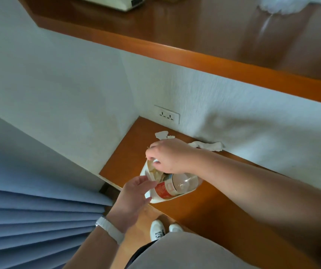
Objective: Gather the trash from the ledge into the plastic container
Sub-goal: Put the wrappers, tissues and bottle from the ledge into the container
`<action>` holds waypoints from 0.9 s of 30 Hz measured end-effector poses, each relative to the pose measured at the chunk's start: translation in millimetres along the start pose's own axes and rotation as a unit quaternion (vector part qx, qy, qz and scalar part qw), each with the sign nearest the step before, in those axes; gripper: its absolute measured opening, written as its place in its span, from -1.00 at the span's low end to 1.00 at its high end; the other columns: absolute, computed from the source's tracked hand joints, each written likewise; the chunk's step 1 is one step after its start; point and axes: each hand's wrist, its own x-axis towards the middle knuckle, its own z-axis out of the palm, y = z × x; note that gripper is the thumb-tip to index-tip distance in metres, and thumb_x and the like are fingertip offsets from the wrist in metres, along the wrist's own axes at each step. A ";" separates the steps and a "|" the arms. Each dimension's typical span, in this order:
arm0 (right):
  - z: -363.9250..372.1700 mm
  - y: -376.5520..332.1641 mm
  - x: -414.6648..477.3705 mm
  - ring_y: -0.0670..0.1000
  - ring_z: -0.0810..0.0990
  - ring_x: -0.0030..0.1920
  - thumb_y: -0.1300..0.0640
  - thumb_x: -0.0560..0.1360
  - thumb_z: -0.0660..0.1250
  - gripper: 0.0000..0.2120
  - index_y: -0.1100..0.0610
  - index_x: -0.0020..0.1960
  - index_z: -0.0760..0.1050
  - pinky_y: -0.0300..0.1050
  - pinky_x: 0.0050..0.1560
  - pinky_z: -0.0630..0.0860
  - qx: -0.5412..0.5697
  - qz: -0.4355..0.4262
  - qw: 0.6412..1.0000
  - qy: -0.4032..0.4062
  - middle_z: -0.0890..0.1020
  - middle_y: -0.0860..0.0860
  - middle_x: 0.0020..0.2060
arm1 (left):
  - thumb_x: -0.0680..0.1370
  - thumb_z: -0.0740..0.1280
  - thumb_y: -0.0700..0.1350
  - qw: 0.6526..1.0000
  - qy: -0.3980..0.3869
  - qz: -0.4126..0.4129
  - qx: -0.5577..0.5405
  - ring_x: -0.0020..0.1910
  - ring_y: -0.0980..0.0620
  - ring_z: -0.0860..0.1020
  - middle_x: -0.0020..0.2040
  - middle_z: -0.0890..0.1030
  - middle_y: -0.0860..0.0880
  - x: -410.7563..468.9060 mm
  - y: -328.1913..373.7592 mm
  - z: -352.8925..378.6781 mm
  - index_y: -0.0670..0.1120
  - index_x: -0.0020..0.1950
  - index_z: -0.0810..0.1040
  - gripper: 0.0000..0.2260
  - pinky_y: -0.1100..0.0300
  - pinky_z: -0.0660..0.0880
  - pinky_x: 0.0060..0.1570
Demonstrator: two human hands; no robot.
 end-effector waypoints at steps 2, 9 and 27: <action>-2.4 2.9 -0.7 0.00 0.58 -0.07 0.10 0.57 0.28 -0.83 0.10 0.11 0.57 -0.01 -0.06 0.57 0.007 0.011 1.000 0.001 0.59 -0.04 -0.05 | 0.60 0.37 -0.16 1.000 -0.014 -0.007 -0.008 0.25 -0.07 0.58 0.14 0.70 -0.10 2.6 1.0 0.4 -0.14 0.17 0.59 -0.83 -0.20 0.38 0.43; -20.0 40.6 -21.0 -0.18 0.53 -0.12 -0.05 0.56 0.33 -0.80 0.05 0.07 0.57 -0.18 -0.08 0.53 0.108 0.110 0.985 0.072 0.51 -0.24 -0.13 | 0.60 0.37 -0.17 1.000 -0.022 -0.017 -0.009 0.29 -0.08 0.54 0.18 0.66 -0.10 13.3 8.3 -8.0 -0.13 0.22 0.56 -0.80 -0.20 0.37 0.44; 135.8 163.3 -38.5 0.08 0.63 0.03 0.02 0.58 0.24 -0.65 0.12 0.31 0.46 -0.06 -0.03 0.58 0.080 0.427 0.901 0.012 0.56 0.04 0.01 | 0.62 0.34 -0.14 0.996 0.087 -0.018 -0.005 0.24 -0.10 0.58 0.19 0.66 -0.13 19.9 19.7 -33.9 -0.12 0.24 0.55 -0.79 -0.14 0.46 0.36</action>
